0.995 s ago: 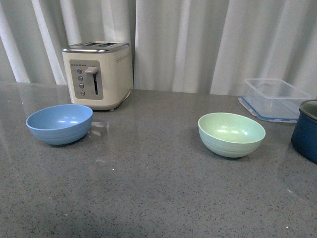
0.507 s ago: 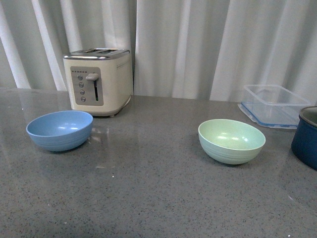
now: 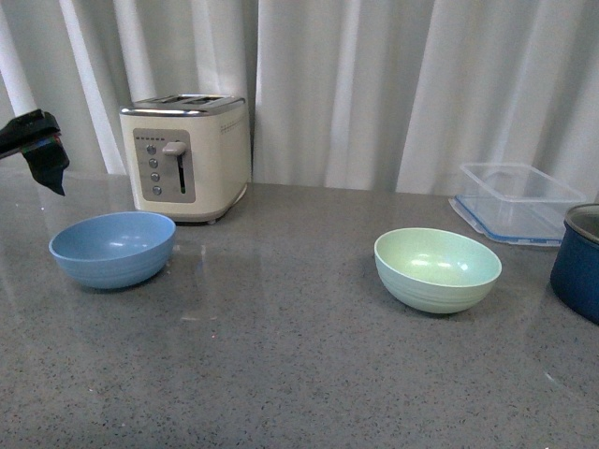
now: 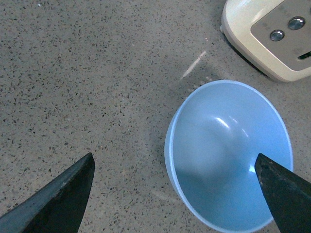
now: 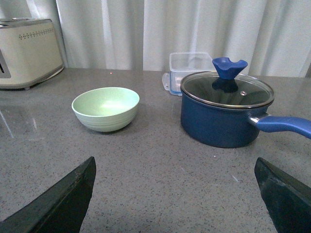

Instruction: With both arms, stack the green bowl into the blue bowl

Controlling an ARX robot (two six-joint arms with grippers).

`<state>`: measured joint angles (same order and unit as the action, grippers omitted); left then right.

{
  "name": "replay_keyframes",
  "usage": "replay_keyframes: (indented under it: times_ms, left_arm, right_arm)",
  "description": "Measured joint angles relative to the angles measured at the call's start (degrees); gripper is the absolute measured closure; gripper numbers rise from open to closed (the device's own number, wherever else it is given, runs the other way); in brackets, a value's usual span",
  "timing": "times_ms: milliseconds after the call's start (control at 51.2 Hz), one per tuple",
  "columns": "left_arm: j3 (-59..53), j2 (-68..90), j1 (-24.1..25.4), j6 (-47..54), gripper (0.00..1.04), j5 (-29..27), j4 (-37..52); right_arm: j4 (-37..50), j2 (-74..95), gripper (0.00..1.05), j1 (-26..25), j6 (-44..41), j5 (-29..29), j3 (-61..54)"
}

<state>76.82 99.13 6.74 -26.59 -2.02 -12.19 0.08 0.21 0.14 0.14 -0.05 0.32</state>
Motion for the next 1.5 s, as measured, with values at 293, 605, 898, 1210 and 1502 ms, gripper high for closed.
replay_keyframes:
  times_ms: [293, 605, 898, 1210, 1502]
  left_arm:
    - [5.81, 8.09, -1.11, -2.01, 0.07, -0.81, -2.43]
    - [7.34, 10.49, -2.51, -2.51, 0.07, -1.29, -2.84]
    - [9.25, 13.94, -2.69, -3.13, 0.55, -1.92, -3.98]
    - [9.68, 14.19, -2.78, -3.52, 1.01, -1.36, -3.87]
    - [8.5, 8.37, -7.08, -3.76, 1.01, -0.44, -3.08]
  right_arm:
    - [0.0, 0.0, 0.1, 0.0, 0.0, 0.0, 0.0]
    - [0.0, 0.0, 0.1, 0.0, 0.0, 0.0, 0.0]
    - [0.0, 0.0, 0.1, 0.0, 0.0, 0.0, 0.0]
    - [0.0, 0.0, 0.1, 0.0, 0.0, 0.0, 0.0]
    - [0.0, 0.0, 0.1, 0.0, 0.0, 0.0, 0.0]
